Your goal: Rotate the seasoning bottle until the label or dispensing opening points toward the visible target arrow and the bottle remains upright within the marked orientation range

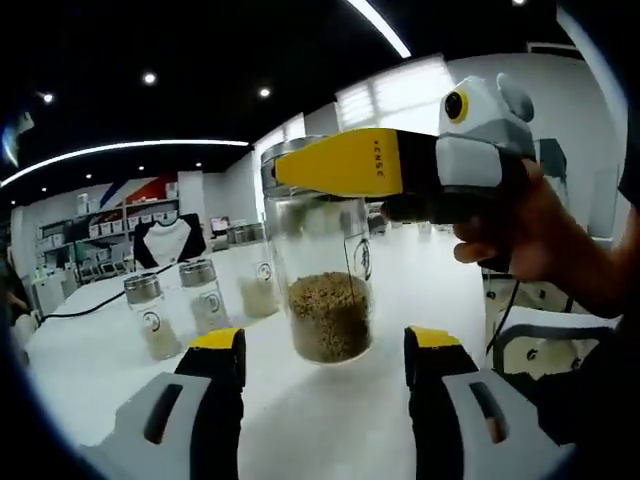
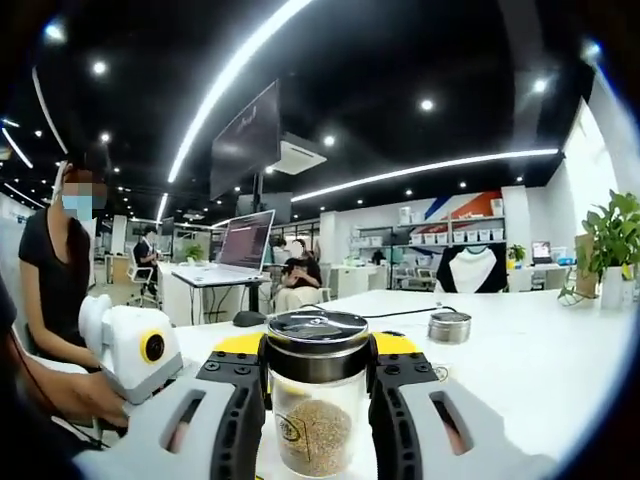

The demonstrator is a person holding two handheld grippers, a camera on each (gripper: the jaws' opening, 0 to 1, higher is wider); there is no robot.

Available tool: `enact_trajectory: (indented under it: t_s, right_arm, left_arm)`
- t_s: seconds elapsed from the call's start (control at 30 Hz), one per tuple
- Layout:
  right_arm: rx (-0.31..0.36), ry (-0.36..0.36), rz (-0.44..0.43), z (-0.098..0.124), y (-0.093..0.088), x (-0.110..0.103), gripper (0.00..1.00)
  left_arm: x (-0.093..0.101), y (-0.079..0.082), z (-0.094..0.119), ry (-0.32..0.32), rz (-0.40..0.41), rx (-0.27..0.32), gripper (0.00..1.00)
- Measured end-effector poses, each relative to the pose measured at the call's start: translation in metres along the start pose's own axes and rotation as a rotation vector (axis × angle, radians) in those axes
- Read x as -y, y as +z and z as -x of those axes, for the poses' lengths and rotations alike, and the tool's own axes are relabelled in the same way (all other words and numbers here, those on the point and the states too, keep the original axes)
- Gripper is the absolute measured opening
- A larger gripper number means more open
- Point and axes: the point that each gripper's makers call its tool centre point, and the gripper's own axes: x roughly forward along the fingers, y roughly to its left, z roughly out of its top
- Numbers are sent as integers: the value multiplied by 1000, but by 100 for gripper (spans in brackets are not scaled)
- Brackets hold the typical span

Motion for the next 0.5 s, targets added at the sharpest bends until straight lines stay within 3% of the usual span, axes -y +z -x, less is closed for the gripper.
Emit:
enact_trajectory:
  t_s: [0.3,0.5]
  right_arm:
    - [-9,-46,-26,0,1,43,36]
    - [-10,-88,-21,1,2,65,36]
  left_arm:
    - [-3,3,3,-15,30,15,90]
    - [-13,4,6,17,51,20,99]
